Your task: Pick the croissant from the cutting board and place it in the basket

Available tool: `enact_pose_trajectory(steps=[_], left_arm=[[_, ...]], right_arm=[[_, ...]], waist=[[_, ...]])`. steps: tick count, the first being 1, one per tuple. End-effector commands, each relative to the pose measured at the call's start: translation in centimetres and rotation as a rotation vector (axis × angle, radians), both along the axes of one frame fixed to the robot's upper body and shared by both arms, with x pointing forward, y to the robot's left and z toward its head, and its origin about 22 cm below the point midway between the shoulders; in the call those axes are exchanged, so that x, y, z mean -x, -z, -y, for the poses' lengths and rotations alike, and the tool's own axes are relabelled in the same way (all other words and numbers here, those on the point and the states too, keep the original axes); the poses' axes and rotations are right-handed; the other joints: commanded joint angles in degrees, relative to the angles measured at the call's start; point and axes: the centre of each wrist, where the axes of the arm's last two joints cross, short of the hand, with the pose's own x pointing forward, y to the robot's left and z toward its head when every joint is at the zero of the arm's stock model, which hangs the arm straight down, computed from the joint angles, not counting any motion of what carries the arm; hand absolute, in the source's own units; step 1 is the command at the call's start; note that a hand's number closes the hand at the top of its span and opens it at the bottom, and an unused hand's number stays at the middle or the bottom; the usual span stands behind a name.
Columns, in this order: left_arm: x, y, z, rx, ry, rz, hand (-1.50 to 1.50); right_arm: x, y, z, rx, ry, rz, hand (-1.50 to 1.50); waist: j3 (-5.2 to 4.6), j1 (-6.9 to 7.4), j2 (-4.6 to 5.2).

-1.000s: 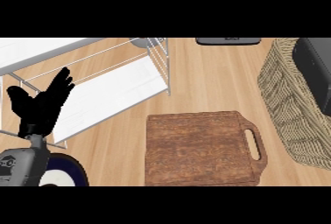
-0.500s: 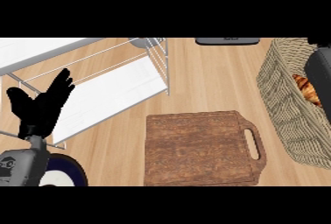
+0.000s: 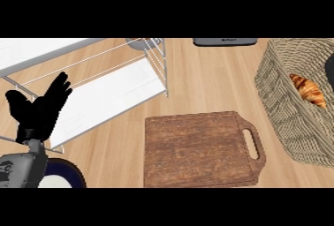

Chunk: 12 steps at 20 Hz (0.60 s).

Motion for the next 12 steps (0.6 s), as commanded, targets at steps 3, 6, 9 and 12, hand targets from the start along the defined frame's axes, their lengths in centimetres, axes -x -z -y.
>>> enact_pose_trajectory(steps=[3, 6, 9, 12], left_arm=[[1.5, 1.5, -2.1, -0.008, -0.070, -0.059, 0.00], [1.9, 1.5, -2.8, -0.016, -0.086, -0.060, 0.00], [2.2, 1.7, -3.1, -0.002, -0.105, -0.066, 0.00], [2.5, 1.7, -3.3, -0.002, -0.116, -0.080, 0.00]], right_arm=[[1.4, -2.9, 1.5, -0.139, 0.081, 0.353, -1.50], [2.1, 0.1, 0.2, -0.184, 0.066, 0.338, -1.50], [2.4, 0.9, -2.2, -0.210, 0.028, 0.342, -1.50], [3.4, 4.5, -3.9, -0.265, 0.007, 0.263, -1.50]], waist=[[-0.36, -2.33, -0.95], [-0.39, -3.61, -1.53], [-0.46, -3.96, -1.71], [-0.48, -5.58, -2.51]])
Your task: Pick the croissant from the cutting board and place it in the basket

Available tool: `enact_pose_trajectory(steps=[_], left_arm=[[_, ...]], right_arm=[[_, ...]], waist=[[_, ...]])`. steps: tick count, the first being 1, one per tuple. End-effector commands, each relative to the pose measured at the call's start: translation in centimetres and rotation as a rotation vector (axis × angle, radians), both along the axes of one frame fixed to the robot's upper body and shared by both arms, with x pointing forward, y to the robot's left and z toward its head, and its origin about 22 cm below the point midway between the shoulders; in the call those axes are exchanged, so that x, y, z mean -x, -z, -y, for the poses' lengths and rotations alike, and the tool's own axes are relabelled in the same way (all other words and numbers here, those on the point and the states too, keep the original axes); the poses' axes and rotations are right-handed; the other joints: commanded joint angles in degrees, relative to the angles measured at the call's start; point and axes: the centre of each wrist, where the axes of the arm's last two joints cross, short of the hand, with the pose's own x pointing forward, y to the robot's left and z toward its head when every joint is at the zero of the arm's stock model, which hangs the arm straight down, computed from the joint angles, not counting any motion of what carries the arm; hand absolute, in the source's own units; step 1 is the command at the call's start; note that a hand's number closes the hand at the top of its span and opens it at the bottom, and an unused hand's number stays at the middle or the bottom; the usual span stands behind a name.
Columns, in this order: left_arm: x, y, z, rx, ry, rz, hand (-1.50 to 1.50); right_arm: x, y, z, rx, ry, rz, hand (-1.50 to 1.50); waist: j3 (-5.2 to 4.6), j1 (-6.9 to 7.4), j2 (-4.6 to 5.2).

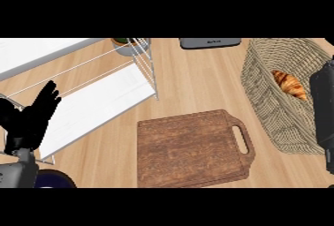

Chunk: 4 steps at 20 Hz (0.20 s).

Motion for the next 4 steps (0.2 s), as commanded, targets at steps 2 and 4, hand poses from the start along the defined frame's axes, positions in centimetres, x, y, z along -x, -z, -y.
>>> enact_pose_trajectory(steps=[2, 4], left_arm=[[1.7, 1.6, -1.5, -0.010, -0.053, -0.044, 0.00], [1.4, 0.5, -2.2, -0.019, -0.058, -0.032, 0.00]], right_arm=[[1.8, 3.5, -3.5, -0.144, -0.034, 0.000, -1.50], [2.9, 5.5, -4.8, -0.176, -0.046, -0.034, -1.50]], waist=[[-0.32, -1.49, -0.70], [-0.27, -1.52, -0.58]])
